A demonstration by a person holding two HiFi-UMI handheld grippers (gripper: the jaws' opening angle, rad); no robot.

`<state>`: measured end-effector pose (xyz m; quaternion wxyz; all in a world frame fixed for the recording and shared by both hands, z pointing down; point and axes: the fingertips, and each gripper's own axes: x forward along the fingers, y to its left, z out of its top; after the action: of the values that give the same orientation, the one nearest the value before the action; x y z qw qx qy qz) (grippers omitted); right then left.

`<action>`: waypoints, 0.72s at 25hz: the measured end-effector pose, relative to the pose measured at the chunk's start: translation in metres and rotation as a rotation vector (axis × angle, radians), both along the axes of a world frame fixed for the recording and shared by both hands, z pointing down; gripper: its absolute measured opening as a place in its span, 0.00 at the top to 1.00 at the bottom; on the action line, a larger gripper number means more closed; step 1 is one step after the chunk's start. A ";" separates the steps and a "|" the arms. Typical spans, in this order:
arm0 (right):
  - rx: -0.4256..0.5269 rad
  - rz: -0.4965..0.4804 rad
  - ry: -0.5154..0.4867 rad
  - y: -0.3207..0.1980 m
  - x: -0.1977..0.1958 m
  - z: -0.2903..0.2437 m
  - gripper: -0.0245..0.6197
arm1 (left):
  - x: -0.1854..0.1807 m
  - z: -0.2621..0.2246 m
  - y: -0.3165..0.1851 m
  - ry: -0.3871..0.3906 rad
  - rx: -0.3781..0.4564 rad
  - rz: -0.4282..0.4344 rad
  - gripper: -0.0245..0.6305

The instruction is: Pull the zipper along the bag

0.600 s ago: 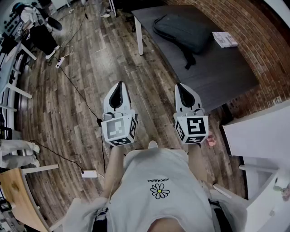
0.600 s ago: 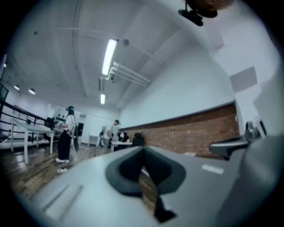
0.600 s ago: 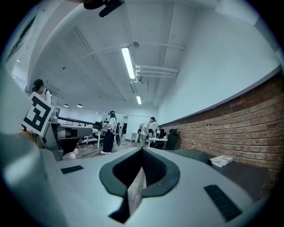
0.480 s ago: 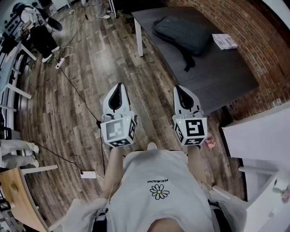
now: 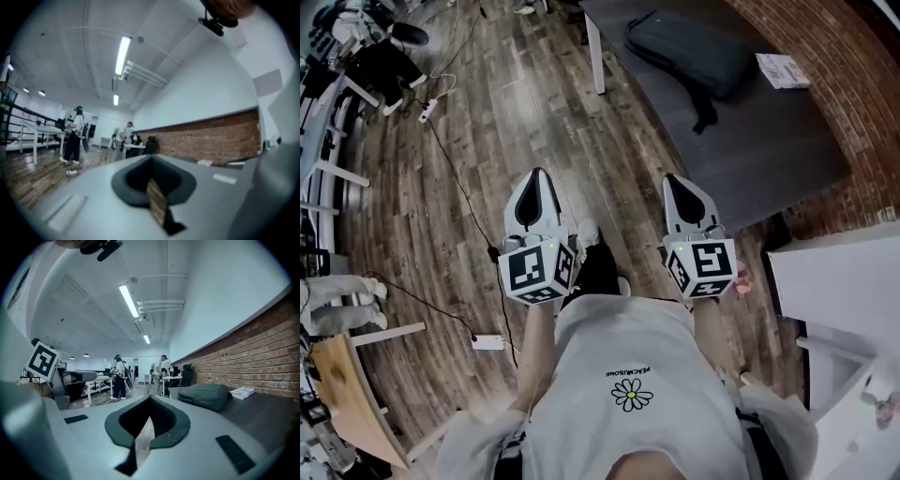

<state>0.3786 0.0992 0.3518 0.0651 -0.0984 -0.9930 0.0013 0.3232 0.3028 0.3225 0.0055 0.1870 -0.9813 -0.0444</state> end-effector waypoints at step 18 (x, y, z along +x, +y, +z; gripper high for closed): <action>0.042 0.054 -0.013 -0.036 -0.152 -0.004 0.96 | -0.174 -0.007 -0.038 -0.060 0.034 0.074 0.96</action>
<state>0.2263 0.0637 0.3483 0.0605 -0.0702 -0.9955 -0.0187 0.1494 0.2650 0.3154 -0.0253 0.2247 -0.9725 -0.0552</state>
